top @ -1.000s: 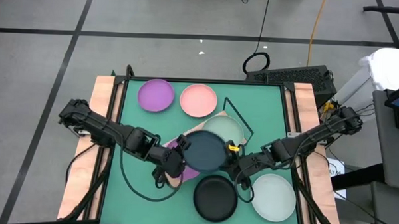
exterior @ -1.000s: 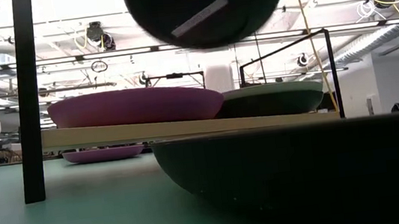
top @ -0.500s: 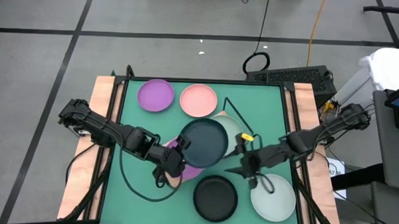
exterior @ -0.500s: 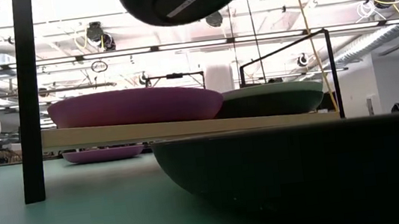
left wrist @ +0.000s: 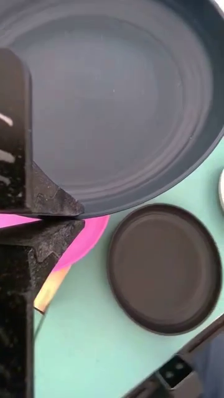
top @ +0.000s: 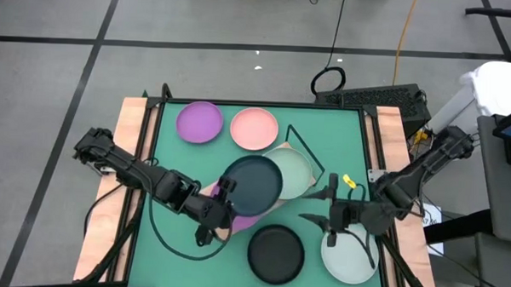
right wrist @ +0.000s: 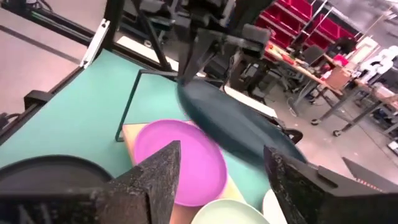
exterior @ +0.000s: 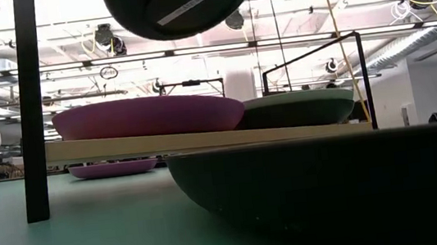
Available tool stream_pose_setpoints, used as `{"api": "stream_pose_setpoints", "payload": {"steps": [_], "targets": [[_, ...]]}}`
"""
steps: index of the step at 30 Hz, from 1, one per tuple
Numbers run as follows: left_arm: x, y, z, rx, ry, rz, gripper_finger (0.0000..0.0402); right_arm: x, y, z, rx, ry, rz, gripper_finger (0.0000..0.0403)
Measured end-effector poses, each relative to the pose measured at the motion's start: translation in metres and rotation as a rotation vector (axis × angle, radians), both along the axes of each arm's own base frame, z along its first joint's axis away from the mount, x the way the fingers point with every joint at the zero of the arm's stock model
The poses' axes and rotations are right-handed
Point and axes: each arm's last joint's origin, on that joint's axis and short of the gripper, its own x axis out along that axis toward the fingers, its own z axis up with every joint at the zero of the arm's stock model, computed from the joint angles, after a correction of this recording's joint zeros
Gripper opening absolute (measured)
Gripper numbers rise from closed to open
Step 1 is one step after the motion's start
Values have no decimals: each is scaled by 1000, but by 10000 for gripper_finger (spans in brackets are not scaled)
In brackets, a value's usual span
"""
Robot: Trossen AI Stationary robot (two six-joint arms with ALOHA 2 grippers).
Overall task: Place and stack plates onto a shelf
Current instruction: Stack the blue plate on top of the violet plate on the shelf
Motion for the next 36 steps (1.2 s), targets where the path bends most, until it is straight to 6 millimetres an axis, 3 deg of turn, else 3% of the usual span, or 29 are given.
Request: {"api": "stream_pose_setpoints", "payload": {"steps": [7,16,29,36], "targets": [[2,-4,3,-112,-46,125,7,-11,13,-22,-32,-28,-15,209],[8,-7,2,-199,-99,250,7,-19,21,-19,-29,-45,31,208],[27,-19,-32,-246,-28,395,7,-27,31,-13,-37,-102,52,208],[22,-28,-37,-250,-1,397,7,-29,33,-13,-36,-101,62,208]]}}
